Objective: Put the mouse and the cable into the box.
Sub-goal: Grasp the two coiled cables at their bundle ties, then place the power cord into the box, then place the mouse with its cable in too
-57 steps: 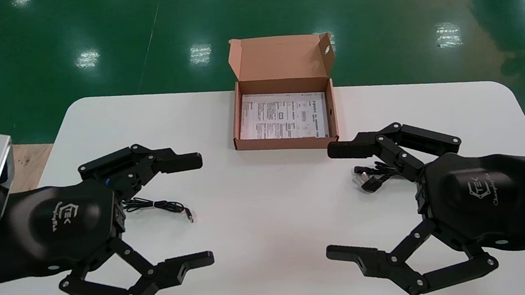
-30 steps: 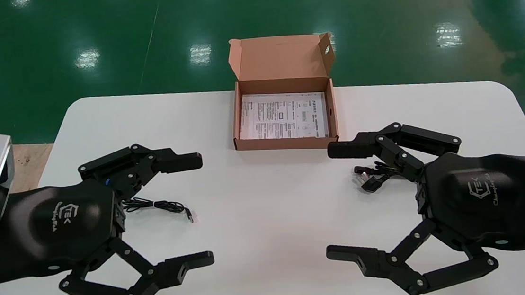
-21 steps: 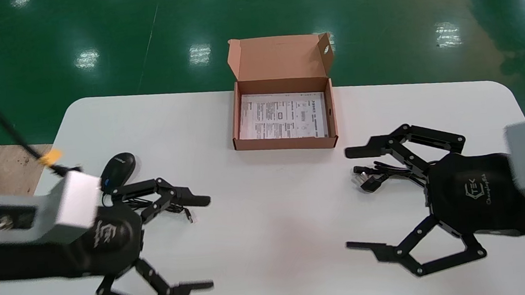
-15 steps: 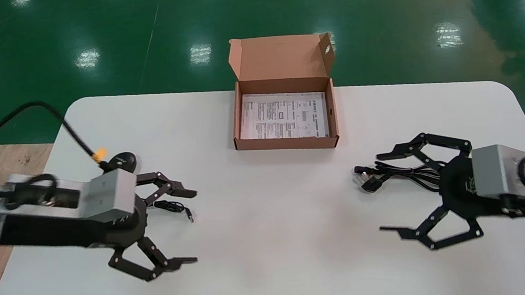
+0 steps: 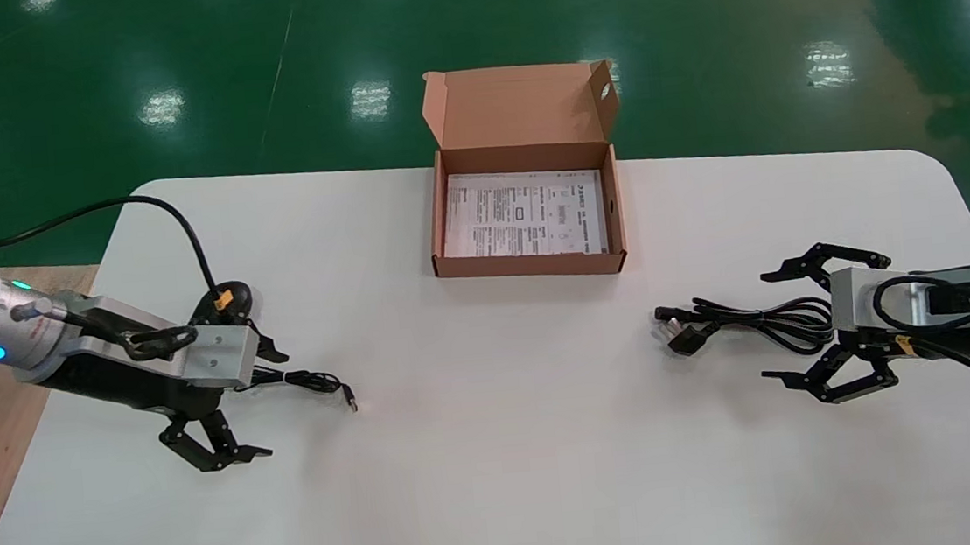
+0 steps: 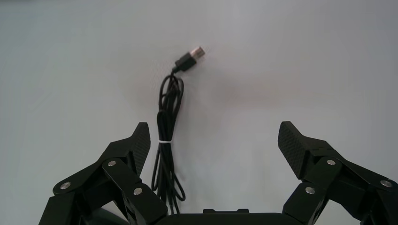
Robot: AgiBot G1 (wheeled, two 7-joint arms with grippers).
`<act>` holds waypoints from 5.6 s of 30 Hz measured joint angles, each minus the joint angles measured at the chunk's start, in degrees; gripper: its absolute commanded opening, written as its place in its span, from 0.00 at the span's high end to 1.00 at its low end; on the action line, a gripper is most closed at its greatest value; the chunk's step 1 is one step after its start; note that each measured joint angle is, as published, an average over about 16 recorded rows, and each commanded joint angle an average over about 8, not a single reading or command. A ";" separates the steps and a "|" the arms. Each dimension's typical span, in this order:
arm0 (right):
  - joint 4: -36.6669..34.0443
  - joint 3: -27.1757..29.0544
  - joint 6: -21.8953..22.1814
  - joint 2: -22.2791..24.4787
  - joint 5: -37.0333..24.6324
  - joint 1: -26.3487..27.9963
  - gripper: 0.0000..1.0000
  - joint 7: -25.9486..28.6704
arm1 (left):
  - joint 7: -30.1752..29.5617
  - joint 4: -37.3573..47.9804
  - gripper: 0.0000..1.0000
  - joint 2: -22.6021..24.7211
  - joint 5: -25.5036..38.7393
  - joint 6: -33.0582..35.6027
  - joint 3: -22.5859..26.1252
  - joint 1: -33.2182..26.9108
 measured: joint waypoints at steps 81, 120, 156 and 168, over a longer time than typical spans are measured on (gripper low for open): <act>-18.22 -1.34 13.53 -9.77 -3.71 8.21 1.00 -13.17 | 17.07 18.02 1.00 4.56 2.05 -14.11 0.68 -6.36; -14.38 1.60 33.06 -32.10 3.53 5.75 0.40 -29.47 | 38.52 4.33 1.00 3.05 -11.38 -26.34 -9.53 -20.58; -22.02 0.00 34.67 -16.44 7.21 13.39 0.00 -32.17 | 43.05 14.80 1.00 18.53 -17.25 -27.86 -11.97 -12.82; -23.70 -0.02 34.29 -9.15 7.04 14.43 0.00 -34.54 | 37.72 5.79 1.00 20.58 -22.11 -34.75 -8.20 -3.57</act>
